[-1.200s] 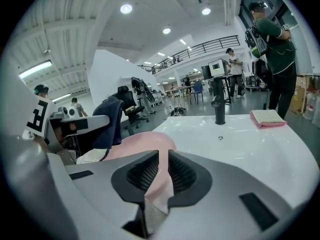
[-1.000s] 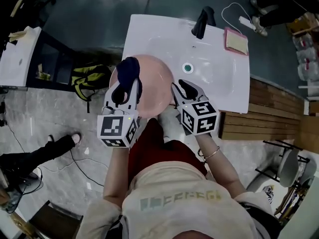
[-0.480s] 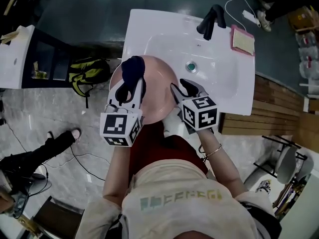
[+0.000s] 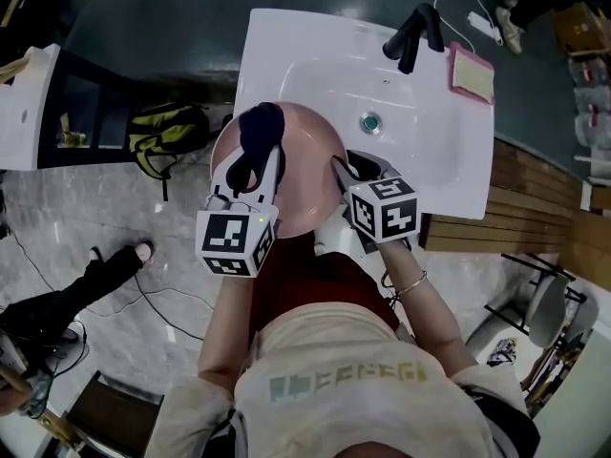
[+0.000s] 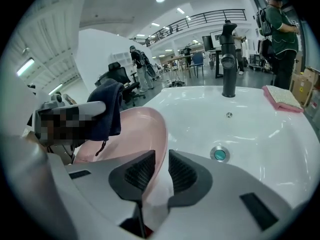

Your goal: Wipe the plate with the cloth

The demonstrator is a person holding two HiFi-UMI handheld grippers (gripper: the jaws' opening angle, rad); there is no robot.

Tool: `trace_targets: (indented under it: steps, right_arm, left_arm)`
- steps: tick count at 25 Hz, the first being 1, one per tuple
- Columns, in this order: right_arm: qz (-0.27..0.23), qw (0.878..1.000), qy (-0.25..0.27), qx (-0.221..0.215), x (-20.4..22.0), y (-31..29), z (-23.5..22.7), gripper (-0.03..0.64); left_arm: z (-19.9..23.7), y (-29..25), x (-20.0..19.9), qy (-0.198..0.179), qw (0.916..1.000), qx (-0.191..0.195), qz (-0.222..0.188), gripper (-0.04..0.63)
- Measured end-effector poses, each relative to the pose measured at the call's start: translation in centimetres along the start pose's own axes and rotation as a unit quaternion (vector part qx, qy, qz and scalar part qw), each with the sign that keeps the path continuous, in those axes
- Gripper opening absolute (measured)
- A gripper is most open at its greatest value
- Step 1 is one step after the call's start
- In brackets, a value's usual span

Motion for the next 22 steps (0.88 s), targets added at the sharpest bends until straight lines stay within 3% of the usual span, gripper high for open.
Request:
trace_targets:
  steps: [2, 10, 22]
  right_arm:
    - [-0.003, 1.000, 0.005, 0.009, -0.2, -0.1, 0.0, 0.083]
    - [-0.010, 0.999, 0.007, 0.033, -0.3, -0.2, -0.1, 0.072]
    - [-0.028, 0.998, 0.009, 0.053, -0.9, 0.3, -0.2, 0.067]
  left_arm:
    - [0.1, -0.1, 0.1, -0.001, 1.0000, 0.002, 0.003, 0.080]
    - [0.0, -1.4, -0.2, -0.012, 0.9996, 0.020, 0.016, 0.080]
    - [-5.8, -5.6, -0.4, -0.061, 0.9884, 0.117, 0.076, 0.080]
Point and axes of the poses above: the fingertips, and each gripper's own axes: y backward along the fingers, z to its left, x out of its underside, the point moved 4 cm from there along y, backward along the fingers, and after that the axes turned 10 degrees about -z, right-handed, at the moved point
